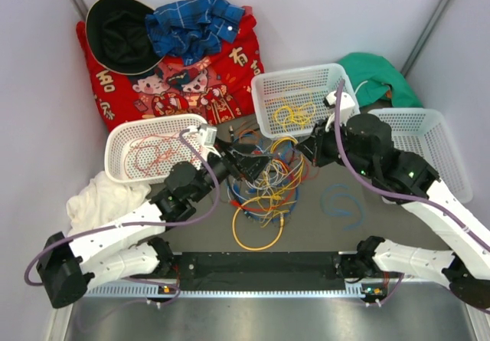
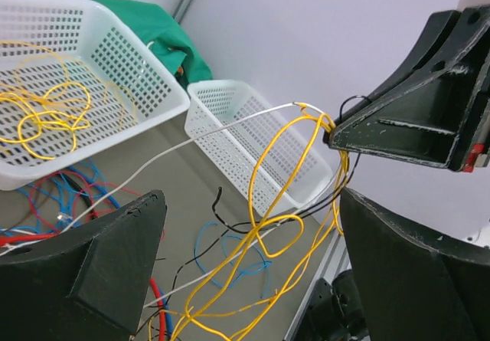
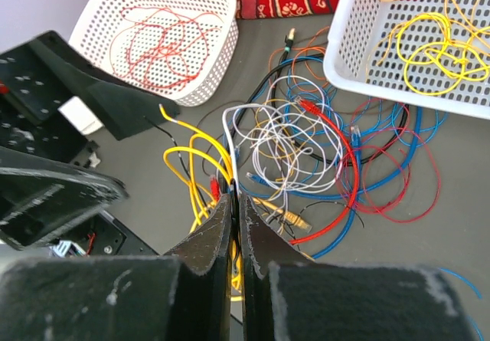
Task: Untangle the cables
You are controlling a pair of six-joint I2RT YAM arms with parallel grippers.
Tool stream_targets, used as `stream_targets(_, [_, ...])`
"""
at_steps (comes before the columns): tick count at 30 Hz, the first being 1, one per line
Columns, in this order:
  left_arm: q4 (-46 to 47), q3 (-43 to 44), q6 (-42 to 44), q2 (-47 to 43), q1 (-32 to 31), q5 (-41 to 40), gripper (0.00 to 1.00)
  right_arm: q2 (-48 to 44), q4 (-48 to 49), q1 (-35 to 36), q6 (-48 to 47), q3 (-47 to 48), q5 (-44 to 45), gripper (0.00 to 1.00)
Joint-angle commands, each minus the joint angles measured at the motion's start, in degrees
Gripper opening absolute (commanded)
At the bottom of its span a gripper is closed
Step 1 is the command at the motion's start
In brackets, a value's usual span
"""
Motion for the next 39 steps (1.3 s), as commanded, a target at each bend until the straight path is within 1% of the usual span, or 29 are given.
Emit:
stream_targets(1, [7.8,3.0,0.3,3.4,-0.2,5.4,0.99,-1.7,1.4,0.5,0.7,0.3,-1.0,0.0])
stream_targets(3, [8.3,3.3,0.4,5.2,-0.2,5.5,0.98,-2.0,1.4,0.5,0.9,0.2,-1.0,0.0])
stream_targets(4, [8.8,3.5,1.0,5.8,-0.2,5.6,0.94,-1.9,1.3,0.4,1.0,0.2,-1.2,0.0])
stream_targets(7, [9.6,4.6,1.7,7.5,-0.2,5.3,0.87,-2.0,1.1,0.5,1.1,0.0,-1.2,0.0])
stream_targets(8, [9.8,5.1,1.9,8.6,-0.2,5.7,0.83,-2.0,1.1,0.4,1.1,0.0,-1.3,0.0])
stream_targets(10, [9.9,6.6,2.7,9.5,-0.2,6.4,0.77,-2.1,1.2,0.5,1.4,-0.5,-1.4,0.0])
stream_targets(11, [9.9,7.1,3.0,10.4,-0.2,7.1,0.67,-2.2,1.3,0.5,1.5,-0.6,-1.4,0.0])
stream_targets(12, [9.9,7.6,3.2,10.9,-0.2,7.3,0.62,-2.2,1.4,0.5,1.5,-0.7,-1.5,0.0])
stream_targets(14, [9.9,8.9,3.9,11.3,-0.2,7.6,0.41,-2.5,1.3,0.4,1.7,-0.9,-1.3,0.0])
stream_targets(15, [9.8,9.3,4.3,11.1,-0.2,7.0,0.05,-2.6,1.4,0.4,1.6,-1.0,-1.1,0.0])
stream_targets(16, [9.0,9.9,4.6,10.9,-0.2,6.1,0.0,-3.0,1.2,0.5,1.5,-1.0,-0.8,0.0])
stream_targets(17, [7.6,10.2,4.5,9.6,-0.2,4.8,0.0,-3.3,1.1,0.5,1.5,-1.1,-0.5,0.0])
stream_targets(18, [7.4,10.2,4.7,8.8,-0.2,2.9,0.0,-3.6,1.2,0.5,1.1,-1.3,-0.7,0.08])
stream_targets(20, [6.3,10.2,5.7,6.1,-0.1,0.6,0.0,-5.4,1.8,0.5,0.9,-2.2,-0.4,0.38])
stream_targets(21, [5.4,10.3,6.3,5.2,-0.1,-0.6,0.0,-6.0,2.3,0.5,0.9,-2.6,0.5,0.56])
stream_targets(22, [4.1,11.7,7.2,4.4,-0.1,-1.4,0.0,-6.5,2.3,0.5,0.8,-2.9,0.8,0.62])
stream_targets(24, [-0.7,13.5,8.4,2.7,-0.1,-2.7,0.0,-7.8,2.1,0.4,0.8,-3.3,1.9,0.71])
stream_targets(28, [-8.8,20.3,11.4,2.1,-0.1,-4.7,0.0,-9.1,2.9,0.5,0.5,-4.2,2.1,0.73])
stream_targets(31, [-11.1,23.0,11.9,2.9,-0.1,-3.9,0.0,-9.6,5.5,0.5,0.3,-5.2,0.6,0.71])
stream_targets(34, [-10.7,23.4,11.3,3.5,-0.1,-2.8,0.0,-9.4,8.6,0.4,0.5,-5.0,0.2,0.7])
stream_targets(37, [-10.7,23.1,10.7,3.4,-0.1,-2.5,0.0,-9.5,13.0,0.5,0.5,-4.2,-0.3,0.66])
stream_targets(39, [-10.6,22.7,10.3,3.4,-0.1,-2.3,0.0,-9.4,14.8,0.5,0.5,-3.2,-0.7,0.59])
